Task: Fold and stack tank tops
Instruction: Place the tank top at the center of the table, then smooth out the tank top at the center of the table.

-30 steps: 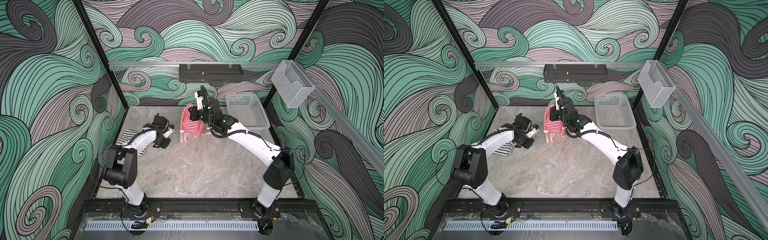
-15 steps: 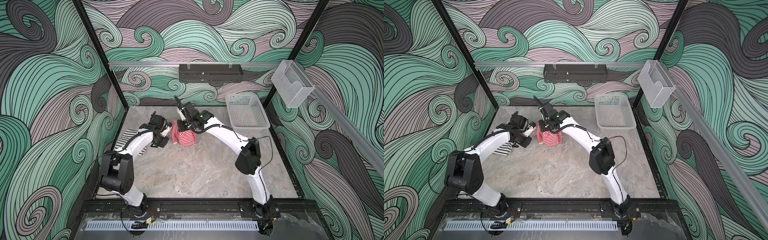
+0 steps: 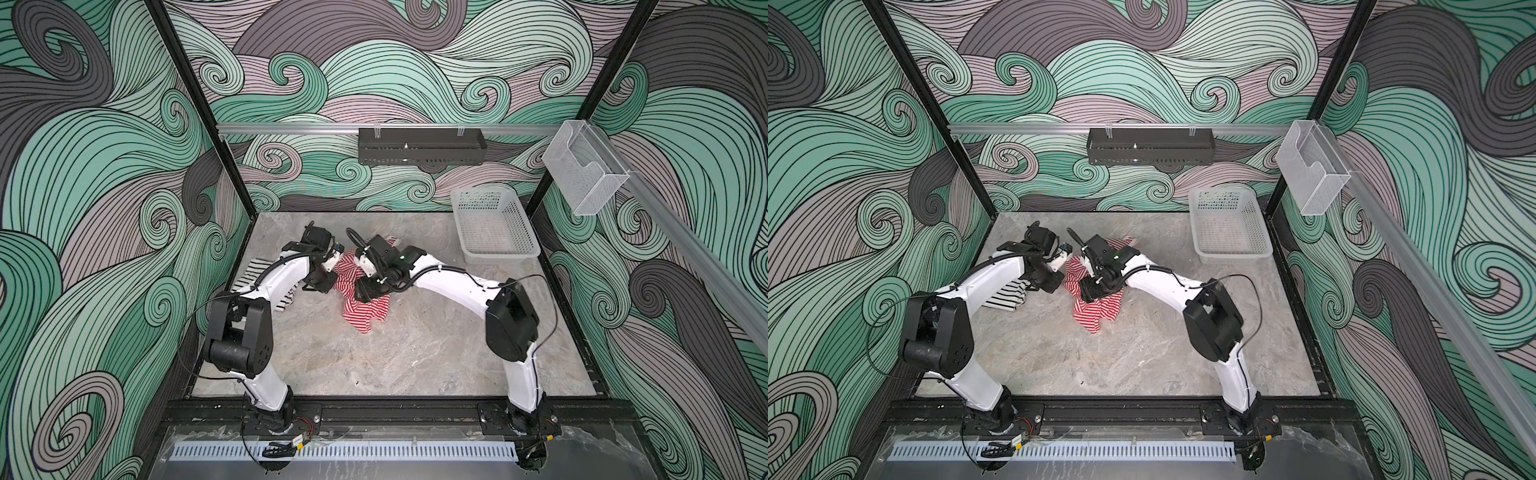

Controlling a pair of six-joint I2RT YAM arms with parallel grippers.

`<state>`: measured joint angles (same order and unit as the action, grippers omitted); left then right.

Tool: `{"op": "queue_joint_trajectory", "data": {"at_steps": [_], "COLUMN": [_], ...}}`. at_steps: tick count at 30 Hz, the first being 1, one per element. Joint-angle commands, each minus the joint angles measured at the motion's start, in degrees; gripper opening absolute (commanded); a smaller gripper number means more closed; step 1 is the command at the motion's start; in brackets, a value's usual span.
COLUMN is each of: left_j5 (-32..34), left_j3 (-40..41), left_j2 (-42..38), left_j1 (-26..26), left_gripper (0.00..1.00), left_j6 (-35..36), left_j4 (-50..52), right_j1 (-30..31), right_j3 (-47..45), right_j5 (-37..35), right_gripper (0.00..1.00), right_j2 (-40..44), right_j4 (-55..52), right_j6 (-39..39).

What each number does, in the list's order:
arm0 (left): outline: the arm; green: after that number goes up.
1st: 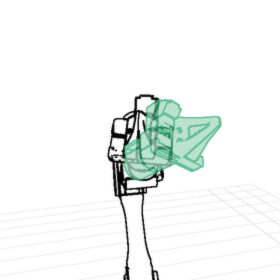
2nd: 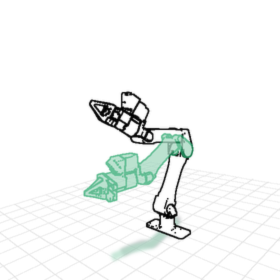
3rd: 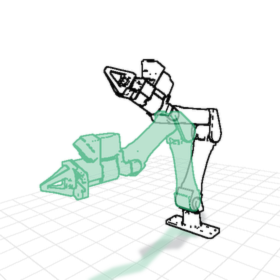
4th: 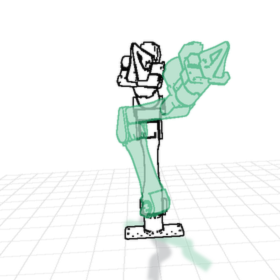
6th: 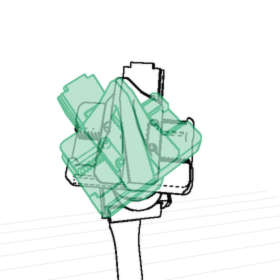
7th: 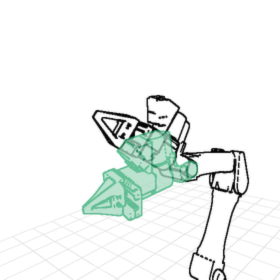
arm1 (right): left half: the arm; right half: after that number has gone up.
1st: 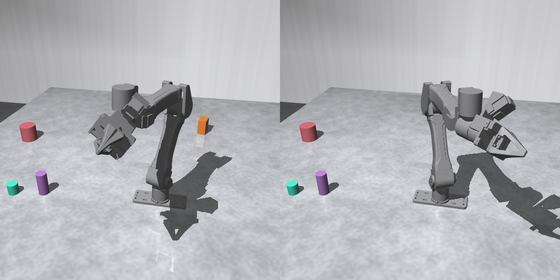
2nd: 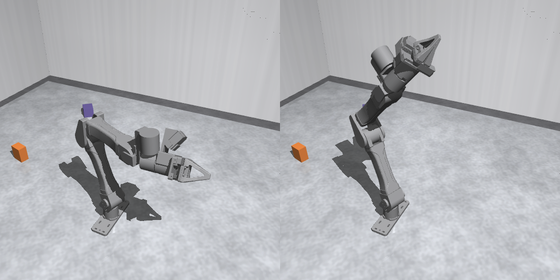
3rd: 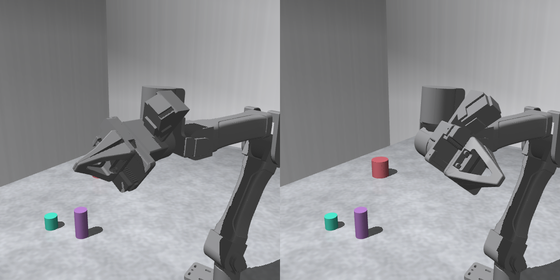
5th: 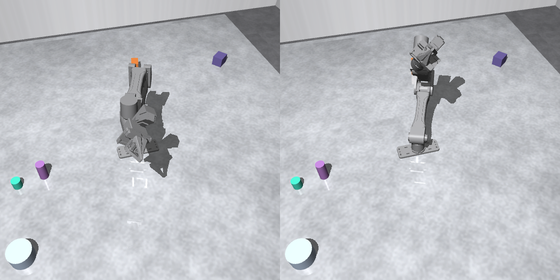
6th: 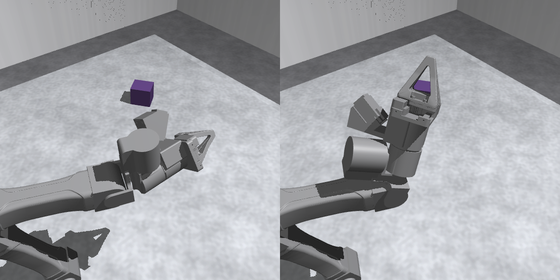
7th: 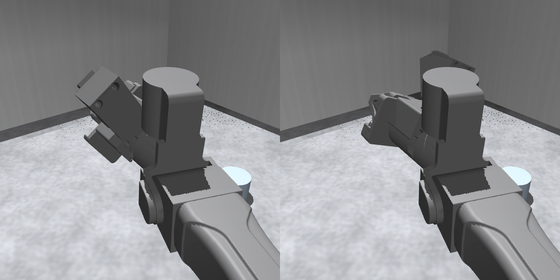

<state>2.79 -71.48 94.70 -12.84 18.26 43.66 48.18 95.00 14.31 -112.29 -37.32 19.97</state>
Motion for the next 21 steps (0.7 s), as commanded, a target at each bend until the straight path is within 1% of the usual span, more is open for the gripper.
{"op": "queue_joint_trajectory", "data": {"at_steps": [1,3,4,6,9,11,13,14,16,18,21], "left_j5": [-0.4,-3.05,-6.75,-10.98,-13.79,-16.68,-17.65,-18.53,-22.2,-24.9,-24.69], "left_j3": [-2.23,-2.66,-2.99,-3.05,-0.04,3.41,6.56,7.93,9.84,10.95,12.04], "left_j2": [-4.14,-5.4,-5.78,-6.31,-8.17,-10.03,-11.88,-12.67,-13.02,-12.81,-11.63], "left_j1": [-0.29,-0.34,-0.39,-1.38,-3.58,-5.01,-7.27,-8.1,-8.92,-10.3,-13.27], "left_gripper": [0.28,0.28,0.28,0.3,0.31,0.35,0.49,0.53,0.55,0.55,0.56], "left_j6": [-0.96,0.26,2.32,4.58,5.68,7.08,7.58,7.26,6.24,5.67,5.78], "left_j4": [0.69,2.13,3.98,6.88,7.1,5.82,4.06,2.84,0.64,-0.51,-1.79], "right_j1": [-4.45,-7.15,-8.61,-10.46,-11.78,-11.88,-11.65,-11.51,-11.12,-11.0,-9.88], "right_j3": [-9.04,-14.41,-16.26,-19.26,-22.82,-23.54,-23.8,-24.13,-24.7,-25.74,-26.86], "right_j5": [2.14,2.25,2.98,5.15,8.56,9.67,10.72,10.95,10.9,11.29,11.8], "right_gripper": [0.63,0.61,0.59,0.56,0.51,0.48,0.46,0.45,0.45,0.46,0.46], "right_j2": [8.09,10.89,11.19,10.66,8.47,6.38,4.12,3.27,1.99,1.27,0.68], "right_j4": [10.85,12.99,13.27,15.2,20.95,22.96,24.64,25.52,26.12,27.42,28.92], "right_j6": [6.1,8.63,9.57,11.23,15.14,17.12,18.78,19.51,20.39,21.43,22.81]}}
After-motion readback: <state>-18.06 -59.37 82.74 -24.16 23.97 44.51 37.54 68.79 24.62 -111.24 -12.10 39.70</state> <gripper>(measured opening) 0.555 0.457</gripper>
